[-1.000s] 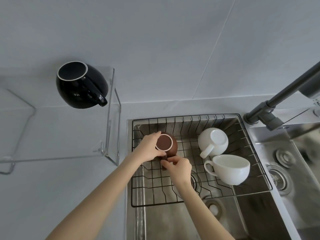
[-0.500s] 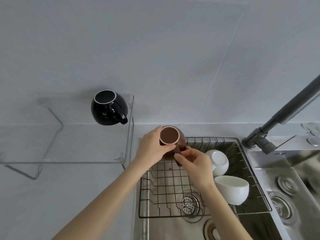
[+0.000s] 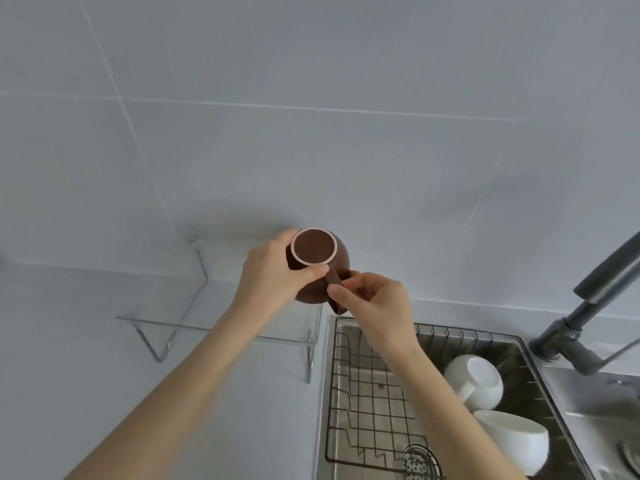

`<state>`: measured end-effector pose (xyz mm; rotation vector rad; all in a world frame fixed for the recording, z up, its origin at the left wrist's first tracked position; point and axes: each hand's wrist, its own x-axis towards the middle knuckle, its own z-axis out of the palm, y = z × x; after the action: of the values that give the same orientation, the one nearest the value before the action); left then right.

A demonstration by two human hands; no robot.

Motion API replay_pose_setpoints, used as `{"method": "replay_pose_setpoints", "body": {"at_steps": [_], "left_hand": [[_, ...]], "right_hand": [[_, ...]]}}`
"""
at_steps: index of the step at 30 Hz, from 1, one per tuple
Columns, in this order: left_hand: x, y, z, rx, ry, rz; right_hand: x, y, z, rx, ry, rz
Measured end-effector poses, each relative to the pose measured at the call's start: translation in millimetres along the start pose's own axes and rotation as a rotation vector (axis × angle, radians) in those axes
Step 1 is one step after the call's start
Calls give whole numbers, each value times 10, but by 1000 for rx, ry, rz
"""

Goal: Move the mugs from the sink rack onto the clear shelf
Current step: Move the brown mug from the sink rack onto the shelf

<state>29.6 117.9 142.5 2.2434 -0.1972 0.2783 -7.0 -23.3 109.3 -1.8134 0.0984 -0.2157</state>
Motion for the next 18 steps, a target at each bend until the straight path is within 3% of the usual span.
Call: {"method": "replay_pose_setpoints", "body": {"at_steps": [8, 18], "left_hand": [[-48, -442, -197, 40, 25, -141], [-88, -681, -64, 6, 23, -226]], "right_hand": [[49, 47, 450, 15, -134, 61], [107, 268, 523, -6, -192, 132]]}}
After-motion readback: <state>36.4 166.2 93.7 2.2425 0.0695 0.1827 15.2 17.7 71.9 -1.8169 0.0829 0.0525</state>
